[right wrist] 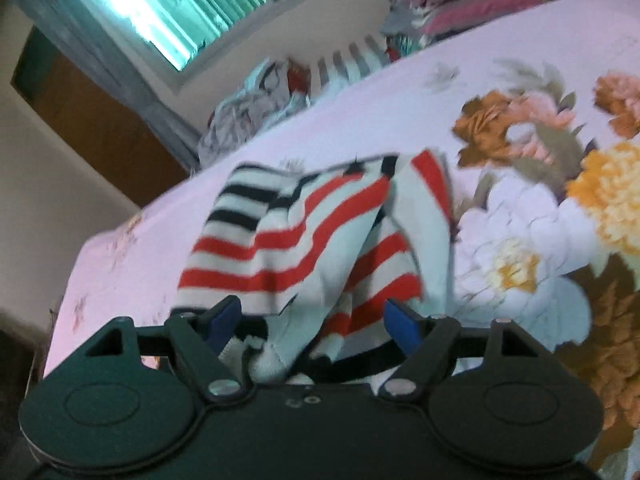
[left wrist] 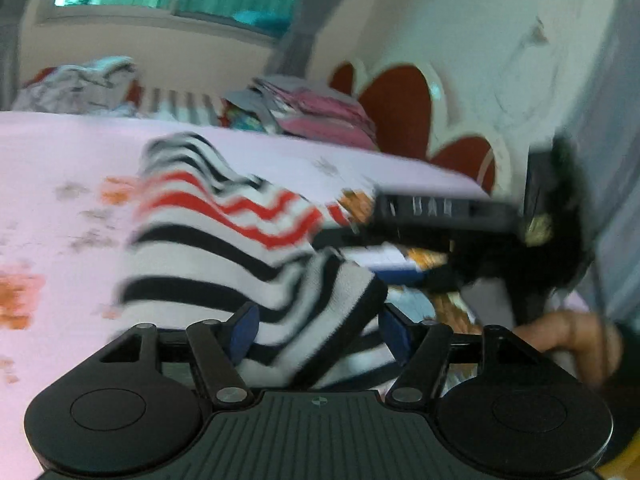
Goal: Fold small clothes
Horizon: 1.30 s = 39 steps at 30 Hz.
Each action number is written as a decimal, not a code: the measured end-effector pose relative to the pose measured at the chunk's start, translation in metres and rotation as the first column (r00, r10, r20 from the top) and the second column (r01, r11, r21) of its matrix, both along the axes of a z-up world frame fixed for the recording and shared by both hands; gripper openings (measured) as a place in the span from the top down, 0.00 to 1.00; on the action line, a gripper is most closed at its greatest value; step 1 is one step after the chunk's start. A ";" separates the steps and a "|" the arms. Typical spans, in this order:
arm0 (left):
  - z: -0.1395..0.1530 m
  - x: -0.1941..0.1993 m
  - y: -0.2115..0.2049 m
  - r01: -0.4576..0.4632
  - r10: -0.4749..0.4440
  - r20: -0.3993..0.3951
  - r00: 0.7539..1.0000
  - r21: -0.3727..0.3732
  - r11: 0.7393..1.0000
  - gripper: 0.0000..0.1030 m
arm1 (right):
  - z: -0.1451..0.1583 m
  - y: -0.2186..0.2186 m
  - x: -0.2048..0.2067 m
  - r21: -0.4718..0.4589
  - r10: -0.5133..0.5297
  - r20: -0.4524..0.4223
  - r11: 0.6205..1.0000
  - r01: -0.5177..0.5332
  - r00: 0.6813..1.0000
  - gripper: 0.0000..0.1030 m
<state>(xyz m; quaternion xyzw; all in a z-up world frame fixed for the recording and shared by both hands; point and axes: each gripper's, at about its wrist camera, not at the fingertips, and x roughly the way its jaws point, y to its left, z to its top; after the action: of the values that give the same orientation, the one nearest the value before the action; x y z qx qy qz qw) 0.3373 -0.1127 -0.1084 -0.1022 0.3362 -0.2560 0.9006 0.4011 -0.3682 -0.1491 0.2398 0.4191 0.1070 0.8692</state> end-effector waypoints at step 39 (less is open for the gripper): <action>-0.050 0.049 0.019 -0.139 0.147 -0.105 0.984 0.083 0.987 0.32 | 0.000 -0.023 -0.024 -0.073 -0.031 0.013 0.997 0.032 0.999 0.50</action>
<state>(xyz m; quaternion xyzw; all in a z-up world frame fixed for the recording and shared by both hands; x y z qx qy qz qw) 0.3859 -0.0939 -0.1586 -0.1060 0.3869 -0.1717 0.8998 0.3769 -0.3917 -0.1496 0.2138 0.4136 0.0791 0.8815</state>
